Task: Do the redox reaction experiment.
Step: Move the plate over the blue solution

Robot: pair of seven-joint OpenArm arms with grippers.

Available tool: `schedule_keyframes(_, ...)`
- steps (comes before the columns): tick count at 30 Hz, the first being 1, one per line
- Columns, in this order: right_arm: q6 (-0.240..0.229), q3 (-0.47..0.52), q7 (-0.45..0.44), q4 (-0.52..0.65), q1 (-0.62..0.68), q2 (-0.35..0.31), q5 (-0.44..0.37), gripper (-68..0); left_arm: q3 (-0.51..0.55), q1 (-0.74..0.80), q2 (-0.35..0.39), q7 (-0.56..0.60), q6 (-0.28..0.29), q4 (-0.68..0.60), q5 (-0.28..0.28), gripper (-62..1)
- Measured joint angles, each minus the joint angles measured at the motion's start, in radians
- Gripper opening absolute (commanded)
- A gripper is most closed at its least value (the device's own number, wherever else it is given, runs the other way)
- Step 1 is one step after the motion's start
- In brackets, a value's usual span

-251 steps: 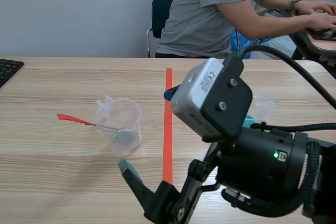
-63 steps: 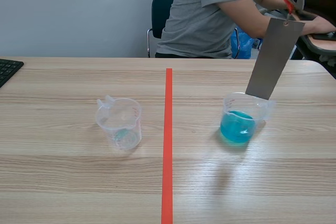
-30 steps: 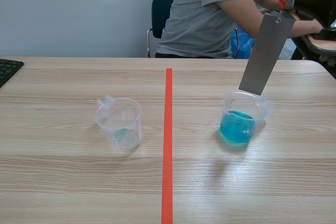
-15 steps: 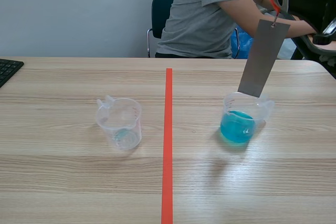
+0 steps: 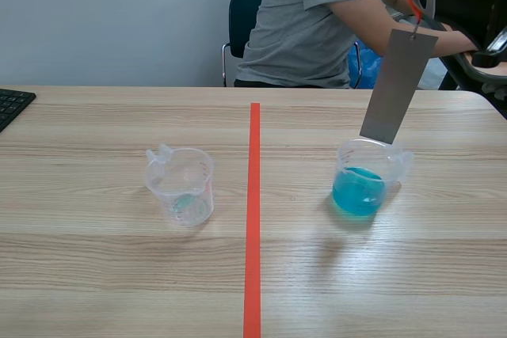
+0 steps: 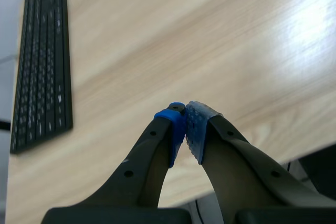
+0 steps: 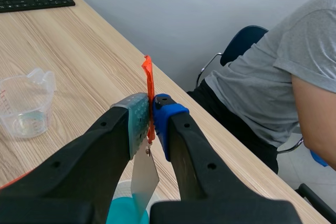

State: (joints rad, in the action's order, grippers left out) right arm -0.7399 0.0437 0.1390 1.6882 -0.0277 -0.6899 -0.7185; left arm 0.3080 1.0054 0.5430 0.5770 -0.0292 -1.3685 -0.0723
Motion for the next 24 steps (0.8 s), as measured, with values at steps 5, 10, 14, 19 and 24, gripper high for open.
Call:
schedule_keyframes(5,0.000,0.000,0.000,0.000,0.000,0.000,0.000,-67.1,0.000,-0.007,0.024,0.060,0.039,-0.128,-0.011,-59.1)
schedule_keyframes(10,0.000,0.000,0.000,0.000,0.000,0.000,0.000,-67.1,-0.003,-0.089,0.025,0.039,0.164,-0.190,-0.008,-59.1)
schedule_keyframes(14,0.000,0.000,0.000,0.000,0.000,0.000,0.000,-67.1,-0.032,-0.147,0.025,0.041,0.230,-0.208,-0.008,-59.1)
schedule_keyframes(19,0.000,0.000,-0.001,0.000,0.000,0.000,0.000,-67.1,-0.108,-0.219,0.025,-0.024,0.286,-0.209,-0.007,-59.1)
schedule_keyframes(24,0.000,0.000,-0.005,0.000,0.000,0.000,0.000,-67.1,-0.228,-0.343,0.025,-0.103,0.293,-0.209,-0.005,-59.1)
